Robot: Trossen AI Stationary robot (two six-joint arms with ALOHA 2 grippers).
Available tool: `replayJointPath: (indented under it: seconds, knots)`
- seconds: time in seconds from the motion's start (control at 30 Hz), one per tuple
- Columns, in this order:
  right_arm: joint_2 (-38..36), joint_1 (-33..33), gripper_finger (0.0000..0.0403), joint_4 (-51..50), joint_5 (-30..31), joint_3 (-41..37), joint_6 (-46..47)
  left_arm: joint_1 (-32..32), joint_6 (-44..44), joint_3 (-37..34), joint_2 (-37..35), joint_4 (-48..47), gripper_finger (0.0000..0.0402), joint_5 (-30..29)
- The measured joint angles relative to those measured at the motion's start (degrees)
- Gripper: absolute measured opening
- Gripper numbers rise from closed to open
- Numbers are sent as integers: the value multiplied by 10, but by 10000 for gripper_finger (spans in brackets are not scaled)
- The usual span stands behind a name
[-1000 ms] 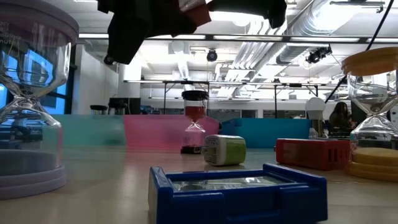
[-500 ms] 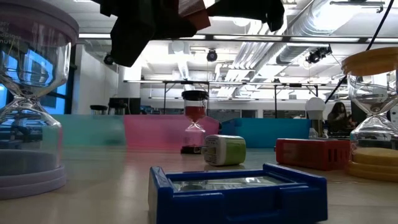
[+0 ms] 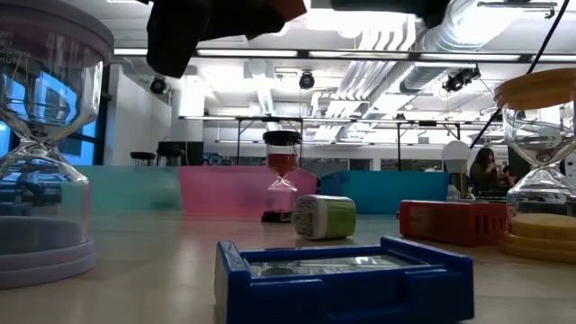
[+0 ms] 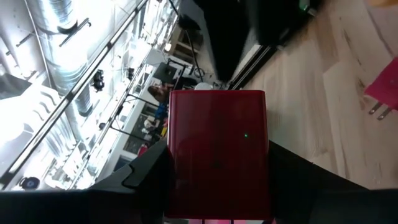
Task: Pick & Place Office items
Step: Put the top red charger adapter into the blue bin
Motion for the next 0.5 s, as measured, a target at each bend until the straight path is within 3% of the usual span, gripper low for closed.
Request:
replayJointPath:
  seconds: [0.17, 0.3, 0.5]
  knots:
    - [-1, -4, 231, 16, 33, 0, -2, 1, 0, -1, 0, 0, 202, 1]
    - [3, -32, 231, 25, -20, 0, 10, 1, 0, -1, 0, -1, 202, 21]
    - [19, -70, 231, 41, -98, 0, 44, 1, -3, -4, 1, -6, 202, -11]
